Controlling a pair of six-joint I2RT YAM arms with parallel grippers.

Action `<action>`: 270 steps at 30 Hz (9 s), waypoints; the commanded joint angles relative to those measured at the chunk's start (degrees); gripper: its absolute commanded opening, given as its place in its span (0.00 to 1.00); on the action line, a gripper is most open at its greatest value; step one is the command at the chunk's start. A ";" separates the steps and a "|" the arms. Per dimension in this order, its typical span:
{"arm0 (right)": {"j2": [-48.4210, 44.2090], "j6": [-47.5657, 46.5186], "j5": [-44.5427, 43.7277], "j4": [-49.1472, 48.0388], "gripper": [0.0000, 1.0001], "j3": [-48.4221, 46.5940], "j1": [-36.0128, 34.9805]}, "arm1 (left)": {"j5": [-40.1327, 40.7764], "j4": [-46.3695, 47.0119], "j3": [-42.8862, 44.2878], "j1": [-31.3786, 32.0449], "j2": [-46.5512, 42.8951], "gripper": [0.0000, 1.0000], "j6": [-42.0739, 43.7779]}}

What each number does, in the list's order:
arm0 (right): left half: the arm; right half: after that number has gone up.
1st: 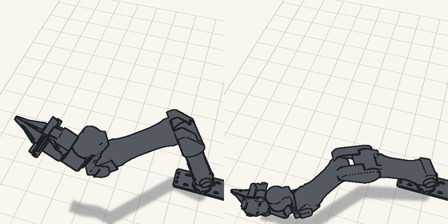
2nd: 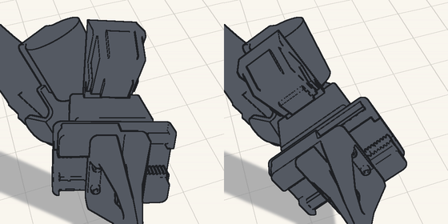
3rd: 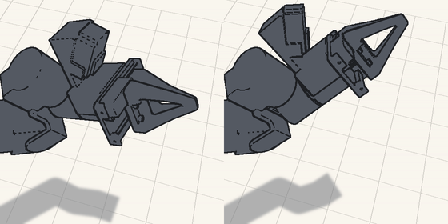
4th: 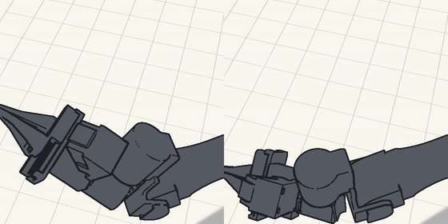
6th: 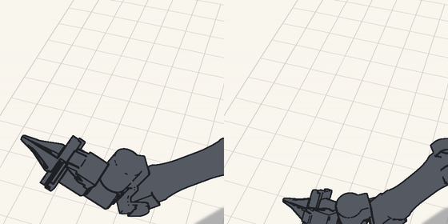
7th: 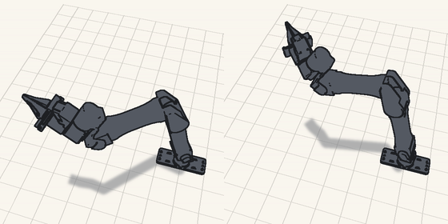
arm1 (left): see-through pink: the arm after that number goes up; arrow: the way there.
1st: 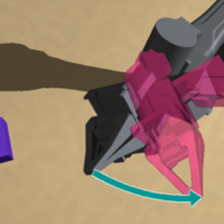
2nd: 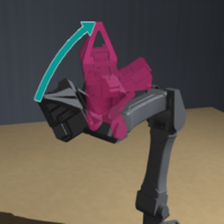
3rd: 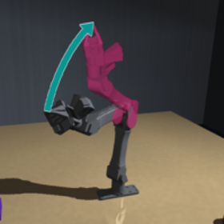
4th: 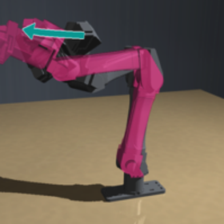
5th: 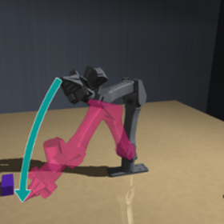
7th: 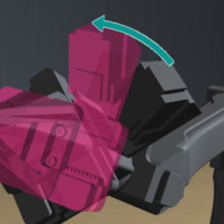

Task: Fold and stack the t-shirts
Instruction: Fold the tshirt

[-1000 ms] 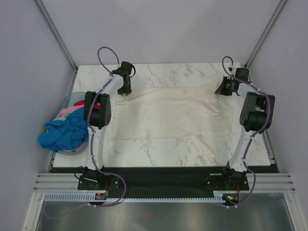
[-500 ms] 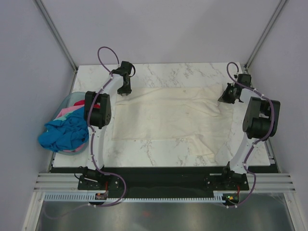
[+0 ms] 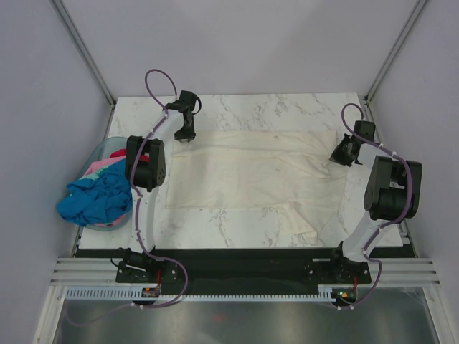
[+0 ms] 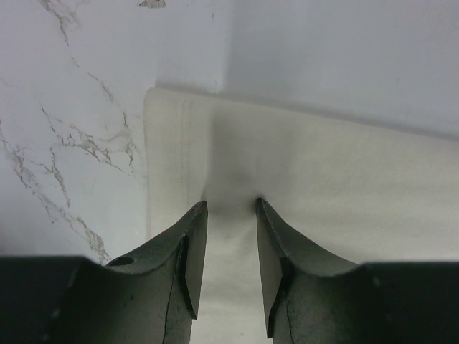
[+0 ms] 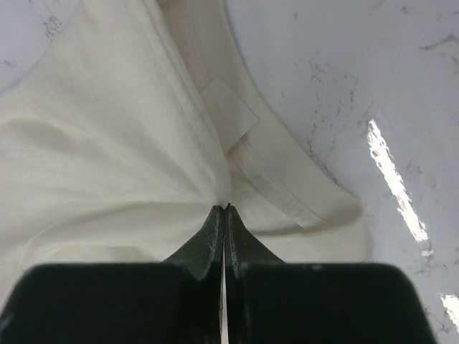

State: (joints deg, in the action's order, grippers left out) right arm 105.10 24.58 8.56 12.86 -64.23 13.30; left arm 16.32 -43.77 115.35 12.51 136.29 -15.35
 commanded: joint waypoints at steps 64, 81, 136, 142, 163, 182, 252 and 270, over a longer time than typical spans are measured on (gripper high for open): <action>-1.48 -17.19 -20.95 5.33 0.39 -1.87 -27.27 | -31.43 3.78 -22.45 0.67 -21.77 0.45 -6.26; 2.92 -18.51 -22.18 9.63 0.00 -8.01 -27.27 | -25.02 4.13 -10.32 0.58 -8.59 0.45 -6.27; -2.52 -4.27 -23.32 25.46 0.27 -14.87 -27.09 | -21.41 4.13 -13.05 0.67 -5.24 0.46 -4.77; -4.38 -9.37 -20.87 21.07 0.17 -12.16 -33.86 | -22.11 4.13 -12.78 0.67 -5.07 0.47 -4.68; 1.34 -12.80 -33.96 18.60 0.20 -8.02 -38.70 | -21.33 3.16 -11.64 0.67 -4.19 0.46 -3.54; 4.58 -12.45 -36.85 15.70 0.21 -8.02 -38.61 | -20.45 2.72 -11.29 0.67 -3.93 0.45 -3.28; 7.22 -19.30 -20.78 15.17 0.30 -16.90 -31.76 | -19.92 2.72 -11.29 0.67 -3.84 0.44 -3.28; 3.28 -13.44 -17.78 15.17 0.34 -14.26 -31.84 | -18.60 2.64 -11.20 0.58 -3.84 0.45 -3.10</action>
State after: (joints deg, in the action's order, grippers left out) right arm 112.75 7.09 -9.67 28.12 -78.85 -18.48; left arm -6.28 -40.58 104.31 13.34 129.71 -20.25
